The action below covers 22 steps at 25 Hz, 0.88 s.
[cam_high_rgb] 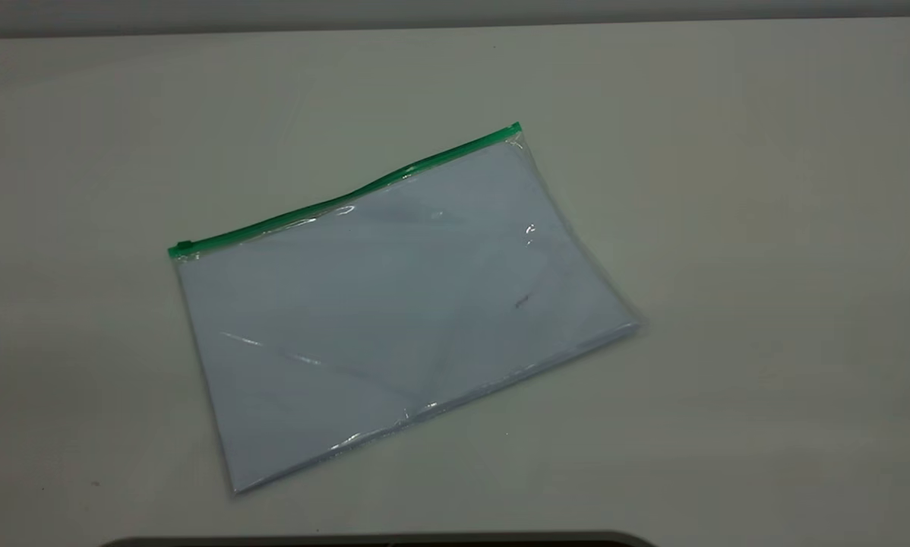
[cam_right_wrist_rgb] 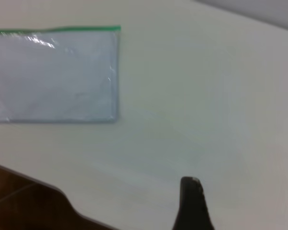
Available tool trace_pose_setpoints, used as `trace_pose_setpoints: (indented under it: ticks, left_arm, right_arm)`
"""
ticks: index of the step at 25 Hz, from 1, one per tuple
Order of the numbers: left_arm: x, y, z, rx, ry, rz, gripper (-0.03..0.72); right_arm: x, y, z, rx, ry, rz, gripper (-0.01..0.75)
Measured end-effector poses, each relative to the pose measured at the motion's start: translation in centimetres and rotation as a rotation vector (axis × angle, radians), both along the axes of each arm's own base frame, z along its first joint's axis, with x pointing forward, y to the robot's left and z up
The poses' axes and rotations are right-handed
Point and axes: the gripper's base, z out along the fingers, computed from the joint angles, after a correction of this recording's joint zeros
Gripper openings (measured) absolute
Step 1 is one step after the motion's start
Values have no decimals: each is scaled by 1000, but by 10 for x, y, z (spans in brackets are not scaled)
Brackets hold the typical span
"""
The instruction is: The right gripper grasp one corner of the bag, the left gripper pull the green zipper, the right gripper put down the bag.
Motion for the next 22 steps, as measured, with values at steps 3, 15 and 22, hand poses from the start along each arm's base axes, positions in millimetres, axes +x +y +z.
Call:
trace_pose_setpoints:
  ticks: [3, 15, 22]
  left_arm:
    - [0, 0, 0, -2, -1, 2, 588]
    - [0, 0, 0, -2, -2, 3, 588]
    - [-3, 0, 0, -2, -27, -52, 588]
  right_arm:
    - [1, -1, -1, -5, -1, -5, 576]
    - [1, -1, -1, -5, -6, -6, 576]
    - [1, -1, -1, -4, -8, -6, 576]
